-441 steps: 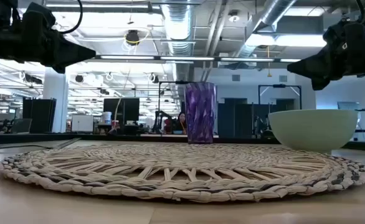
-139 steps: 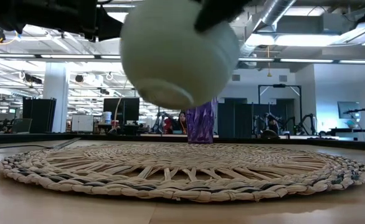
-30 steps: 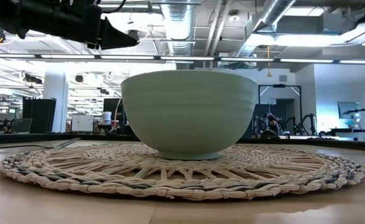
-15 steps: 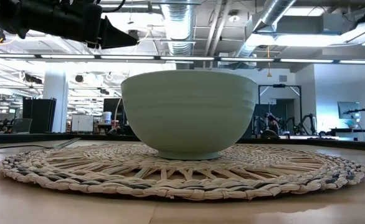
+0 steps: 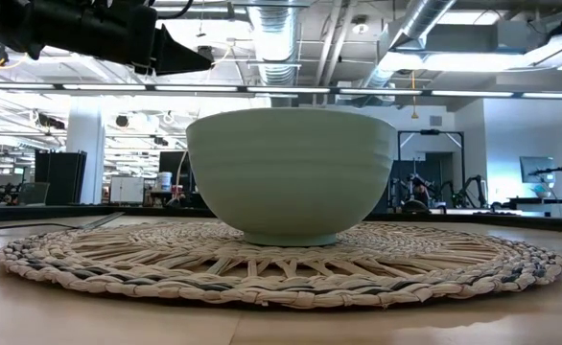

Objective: Pick & Place Utensil
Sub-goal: Put the blue spoon into the green bowl

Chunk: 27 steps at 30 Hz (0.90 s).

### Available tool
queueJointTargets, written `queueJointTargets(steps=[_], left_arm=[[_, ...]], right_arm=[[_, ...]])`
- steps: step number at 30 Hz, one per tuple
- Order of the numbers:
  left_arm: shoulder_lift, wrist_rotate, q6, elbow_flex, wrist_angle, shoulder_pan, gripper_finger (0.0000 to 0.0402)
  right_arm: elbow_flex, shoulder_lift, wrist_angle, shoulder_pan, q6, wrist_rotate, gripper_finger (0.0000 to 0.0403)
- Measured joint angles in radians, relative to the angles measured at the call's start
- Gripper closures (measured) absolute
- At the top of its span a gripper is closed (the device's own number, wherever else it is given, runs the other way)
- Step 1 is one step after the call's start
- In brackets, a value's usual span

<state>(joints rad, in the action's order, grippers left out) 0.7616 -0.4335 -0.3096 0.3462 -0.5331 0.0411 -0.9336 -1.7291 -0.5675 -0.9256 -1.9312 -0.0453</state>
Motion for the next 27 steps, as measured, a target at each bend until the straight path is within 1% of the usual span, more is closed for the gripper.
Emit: queueJointTargets(steps=[4,11,15,19,21,22,24,27], left_arm=[[0.000,0.000,0.000,0.000,0.000,0.000,0.0285],[0.000,0.000,0.000,0.000,-0.003,0.000,0.0285],[0.000,0.000,0.000,0.000,-0.003,0.000,0.0285],[0.000,0.000,0.000,0.000,-0.003,0.000,0.0285],[0.000,0.000,0.000,0.000,-0.003,0.000,0.0285],[0.000,0.000,0.000,0.000,-0.004,0.000,0.0285],[0.000,0.000,0.000,0.000,-0.004,0.000,0.0285],[0.000,0.000,0.000,0.000,-0.006,0.000,0.0285]], right_arm=[[-0.021,-0.051,0.004,0.003,0.003,0.056,0.0285],[-0.067,-0.067,-0.058,0.006,0.003,0.067,0.0287],[-0.080,-0.069,-0.079,0.009,0.026,0.073,0.0315],[-0.096,-0.072,-0.086,0.033,0.078,0.091,0.0366],[-0.115,-0.076,-0.081,0.048,0.106,0.128,0.0389],[-0.124,-0.076,-0.088,0.057,0.121,0.164,0.0394],[-0.141,-0.074,-0.101,0.073,0.125,0.206,0.0388],[-0.176,-0.074,-0.119,0.094,0.135,0.231,0.0376]])
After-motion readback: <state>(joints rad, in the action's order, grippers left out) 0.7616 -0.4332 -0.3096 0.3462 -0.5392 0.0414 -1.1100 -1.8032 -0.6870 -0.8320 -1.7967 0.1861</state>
